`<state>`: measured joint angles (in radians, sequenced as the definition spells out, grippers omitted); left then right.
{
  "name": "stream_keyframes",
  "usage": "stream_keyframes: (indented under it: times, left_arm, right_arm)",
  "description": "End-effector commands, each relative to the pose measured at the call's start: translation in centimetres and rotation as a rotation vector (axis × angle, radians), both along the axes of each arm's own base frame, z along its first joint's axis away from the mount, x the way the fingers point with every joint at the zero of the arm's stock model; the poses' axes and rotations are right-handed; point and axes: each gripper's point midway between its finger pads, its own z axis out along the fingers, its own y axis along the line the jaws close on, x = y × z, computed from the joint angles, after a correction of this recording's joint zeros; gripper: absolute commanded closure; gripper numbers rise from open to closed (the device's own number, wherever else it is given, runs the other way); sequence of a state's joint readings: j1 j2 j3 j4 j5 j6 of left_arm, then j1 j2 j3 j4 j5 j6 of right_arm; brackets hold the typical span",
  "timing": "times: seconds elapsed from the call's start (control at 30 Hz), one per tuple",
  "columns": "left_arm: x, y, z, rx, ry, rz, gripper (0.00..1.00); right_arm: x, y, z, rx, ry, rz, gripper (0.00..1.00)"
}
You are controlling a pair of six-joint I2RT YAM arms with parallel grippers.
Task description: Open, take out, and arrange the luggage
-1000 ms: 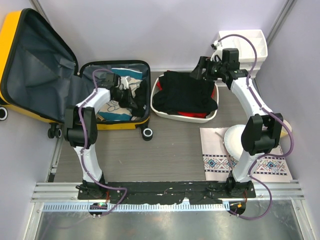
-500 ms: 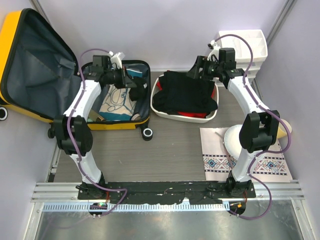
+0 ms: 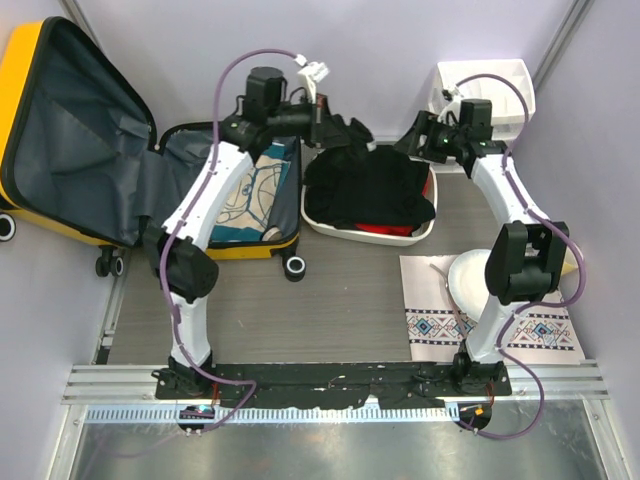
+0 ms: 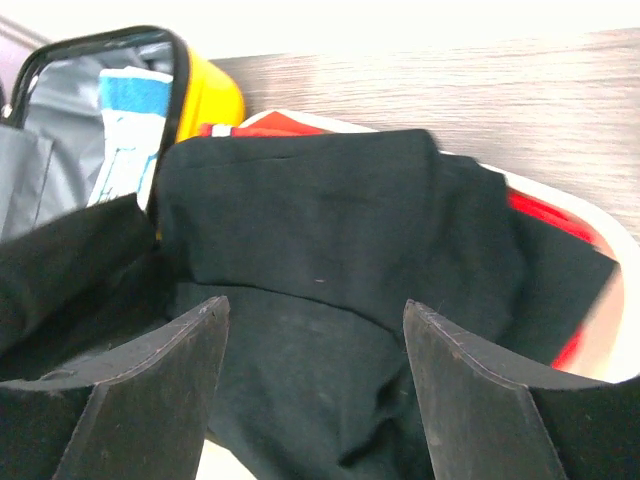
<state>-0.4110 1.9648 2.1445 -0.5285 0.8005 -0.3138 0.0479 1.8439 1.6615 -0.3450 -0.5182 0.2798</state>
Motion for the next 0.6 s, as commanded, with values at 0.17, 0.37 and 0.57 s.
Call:
stream_keyframes:
  times: [0.17,0.37,0.57]
  left_arm:
    - [-3.3,-9.9,5.1,-0.274,-0.011,-0.294,1.00]
    - [3.7,-7.8,-3.9,-0.225,0.152,-0.181,1.00]
    - [10.2,-1.9,-11.0,-0.091,0.243,0.118,0.76]
  right_arm:
    - [-1.5,-8.0,3.8,-0.014,-0.080,-0.198,0.23]
    - [-2.8,-9.1,3.2,-0.032,-0.072,-0.214,0.24]
    - [-2.9,-7.5,3.1,0.040,-0.051,-0.152,0.24]
